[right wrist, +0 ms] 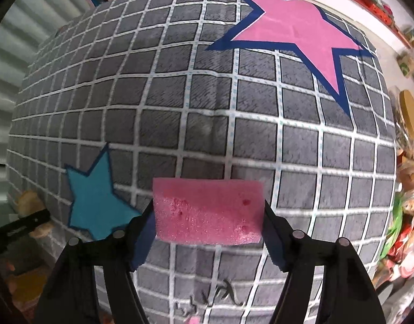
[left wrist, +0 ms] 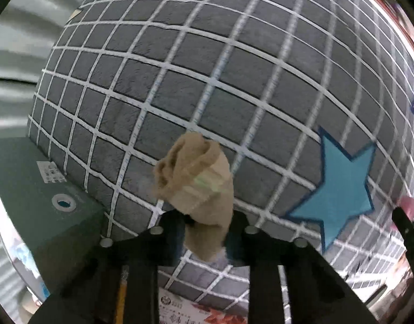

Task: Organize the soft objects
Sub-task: 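Lift the beige sock and pink sponge and carry both over the white box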

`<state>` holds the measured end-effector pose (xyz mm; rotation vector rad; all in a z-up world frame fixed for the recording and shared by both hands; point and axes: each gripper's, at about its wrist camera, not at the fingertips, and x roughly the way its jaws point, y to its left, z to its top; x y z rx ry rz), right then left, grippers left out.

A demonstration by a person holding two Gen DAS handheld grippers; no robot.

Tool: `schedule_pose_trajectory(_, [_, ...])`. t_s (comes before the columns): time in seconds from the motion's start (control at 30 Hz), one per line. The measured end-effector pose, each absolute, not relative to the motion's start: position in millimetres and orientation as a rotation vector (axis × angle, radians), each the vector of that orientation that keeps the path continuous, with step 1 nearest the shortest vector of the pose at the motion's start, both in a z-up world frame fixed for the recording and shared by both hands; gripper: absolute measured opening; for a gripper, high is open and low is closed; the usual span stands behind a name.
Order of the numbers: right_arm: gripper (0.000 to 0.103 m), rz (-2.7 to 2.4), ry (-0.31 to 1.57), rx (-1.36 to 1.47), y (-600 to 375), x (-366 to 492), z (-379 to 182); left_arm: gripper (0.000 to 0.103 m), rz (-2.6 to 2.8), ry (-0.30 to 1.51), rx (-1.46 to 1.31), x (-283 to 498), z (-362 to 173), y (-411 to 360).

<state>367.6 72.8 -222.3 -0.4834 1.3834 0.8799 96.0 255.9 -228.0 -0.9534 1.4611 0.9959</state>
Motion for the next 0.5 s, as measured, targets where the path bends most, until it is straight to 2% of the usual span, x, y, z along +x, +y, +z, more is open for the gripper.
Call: schedule_pose_trajectory(0.5, [0.071,0.938,1.476,-0.397,4,281,-177,0.023,0.745,1.406,-0.639,123,-131,152])
